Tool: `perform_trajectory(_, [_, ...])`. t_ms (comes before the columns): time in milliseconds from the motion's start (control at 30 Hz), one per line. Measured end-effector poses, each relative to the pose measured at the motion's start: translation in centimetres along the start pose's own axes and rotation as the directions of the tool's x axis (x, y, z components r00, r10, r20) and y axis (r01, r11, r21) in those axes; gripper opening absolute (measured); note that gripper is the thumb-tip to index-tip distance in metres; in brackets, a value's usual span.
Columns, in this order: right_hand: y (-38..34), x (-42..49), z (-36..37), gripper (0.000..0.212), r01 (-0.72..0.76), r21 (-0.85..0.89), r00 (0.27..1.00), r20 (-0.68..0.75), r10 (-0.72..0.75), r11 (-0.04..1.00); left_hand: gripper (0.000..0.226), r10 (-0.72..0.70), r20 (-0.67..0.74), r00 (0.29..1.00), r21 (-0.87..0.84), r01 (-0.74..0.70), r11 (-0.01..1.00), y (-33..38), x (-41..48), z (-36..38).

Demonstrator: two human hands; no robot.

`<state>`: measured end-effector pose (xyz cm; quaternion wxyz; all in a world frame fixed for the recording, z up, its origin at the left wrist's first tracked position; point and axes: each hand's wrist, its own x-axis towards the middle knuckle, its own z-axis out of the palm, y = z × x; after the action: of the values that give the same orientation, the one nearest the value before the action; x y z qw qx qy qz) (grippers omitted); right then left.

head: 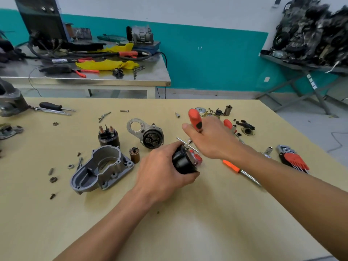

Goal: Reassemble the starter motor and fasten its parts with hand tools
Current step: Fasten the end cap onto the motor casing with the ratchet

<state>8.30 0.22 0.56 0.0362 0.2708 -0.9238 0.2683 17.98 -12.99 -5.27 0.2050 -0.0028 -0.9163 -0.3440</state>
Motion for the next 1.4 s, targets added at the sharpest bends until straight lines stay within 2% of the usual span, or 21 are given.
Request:
perform_trajectory(67, [-0.3, 2.0, -1.5, 0.052, -0.044, 0.188, 0.996, -0.065, 0.057, 0.981, 0.059, 0.004, -0.034, 0.999, -0.041, -0.006, 0.999, -0.3, 0.0, 0.0])
perform_trajectory(133, [-0.3, 4.8, -2.7, 0.037, -0.109, 0.275, 0.987, -0.081, 0.136, 0.955, 0.067, -0.005, -0.07, 0.998, -0.1, -0.002, 0.995, -0.8, -0.1, -0.1])
perform_trajectory(200, [-0.2, 7.5, -2.6, 0.025, -0.171, 0.173, 0.985, -0.001, 0.174, 0.97, 0.07, -0.015, -0.094, 0.995, -0.18, -0.002, 0.984, -1.4, -0.2, -0.3])
perform_trajectory(300, [0.4, 10.6, -0.2, 0.029, -0.186, -0.102, 0.977, 0.085, 0.195, 0.977, 0.073, -0.048, -0.144, 0.988, -0.328, -0.001, 0.945, -2.4, -0.4, -0.5])
perform_trajectory(367, [0.9, 12.1, 2.2, 0.033, -0.189, -0.219, 0.971, 0.103, 0.216, 0.957, 0.073, -0.074, -0.18, 0.981, -0.423, -0.009, 0.906, -3.2, -0.4, -0.5])
perform_trajectory(567, [2.4, 14.9, 6.8, 0.025, -0.243, -0.255, 0.929, 0.218, 0.3, 0.936, 0.062, -0.118, -0.353, 0.928, -0.553, -0.105, 0.827, -3.0, 0.1, -2.0])
perform_trajectory(667, [3.4, 15.6, 8.4, 0.026, -0.244, -0.281, 0.919, 0.24, 0.314, 0.928, 0.055, -0.028, -0.495, 0.868, -0.467, -0.239, 0.852, -1.4, 2.6, -6.0])
perform_trajectory(733, [3.9, 15.9, 9.1, 0.036, -0.247, -0.273, 0.916, 0.248, 0.316, 0.93, 0.052, -0.011, -0.515, 0.857, -0.421, -0.242, 0.874, -1.2, 6.0, -9.7])
perform_trajectory(800, [4.3, 16.0, 9.6, 0.047, -0.246, -0.267, 0.922, 0.232, 0.31, 0.932, 0.048, -0.053, -0.475, 0.879, -0.409, -0.167, 0.897, -1.6, 10.1, -12.8])
perform_trajectory(867, [4.4, 15.8, 10.0, 0.048, -0.241, -0.274, 0.928, 0.215, 0.303, 0.931, 0.045, -0.098, -0.415, 0.904, -0.374, -0.072, 0.925, -2.9, 13.6, -14.1])
perform_trajectory(1000, [4.3, 15.5, 10.9, 0.026, -0.243, -0.235, 0.926, 0.231, 0.297, 0.941, 0.047, -0.244, -0.314, 0.918, -0.323, 0.138, 0.936, -8.0, 17.8, -12.6])
perform_trajectory(1100, [4.0, 15.0, 10.8, 0.023, -0.247, -0.265, 0.931, 0.201, 0.304, 0.932, 0.052, -0.3, -0.25, 0.921, -0.199, 0.254, 0.947, -11.4, 19.0, -10.8])
perform_trajectory(1233, [3.7, 14.3, 10.2, 0.021, -0.189, -0.362, 0.951, 0.166, 0.263, 0.913, 0.055, -0.317, -0.261, 0.912, -0.074, 0.309, 0.948, -14.1, 18.8, -8.7])
perform_trajectory(1400, [3.0, 13.6, 8.9, 0.027, -0.165, -0.399, 0.971, 0.095, 0.219, 0.902, 0.055, -0.319, -0.254, 0.913, -0.021, 0.325, 0.945, -15.0, 18.6, -8.0])
